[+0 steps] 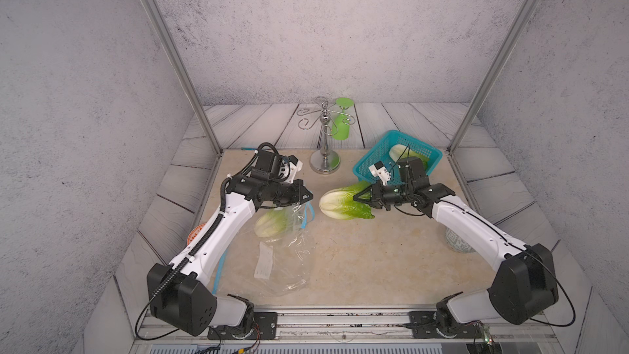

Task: Put the chinese cabbages into a zipper bag and zip it
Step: Adjust the chinese cabbage at the center of the board, then place the Chinese cabbage in the zipper food storage bag.

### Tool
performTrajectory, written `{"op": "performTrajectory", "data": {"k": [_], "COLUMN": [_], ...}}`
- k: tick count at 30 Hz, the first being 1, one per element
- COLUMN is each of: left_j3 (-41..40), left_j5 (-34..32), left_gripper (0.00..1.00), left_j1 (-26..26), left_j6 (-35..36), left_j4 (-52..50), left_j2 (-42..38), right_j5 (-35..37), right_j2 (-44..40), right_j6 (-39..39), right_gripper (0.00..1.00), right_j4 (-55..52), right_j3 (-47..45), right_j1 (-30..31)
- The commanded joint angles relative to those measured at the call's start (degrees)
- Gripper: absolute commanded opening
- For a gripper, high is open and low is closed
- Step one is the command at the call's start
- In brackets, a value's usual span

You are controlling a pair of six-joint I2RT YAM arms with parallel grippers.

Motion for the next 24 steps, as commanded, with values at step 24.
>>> {"op": "performTrajectory", "data": {"k": [24], "left_j3": [4.36], "left_j5": [0.44], "left_gripper": [0.0], "left_j1": [-7.34], "left_j6": [-4.16], "left_j4": [8.1], "left_j2": [-1.24], "right_j5": [14.74], "right_j2": [9.61], "right_j6": [17.45], "right_gripper": [0.27], "right_j4": [-3.83], "right_j3": [19.03], "right_j1": [16.53]}}
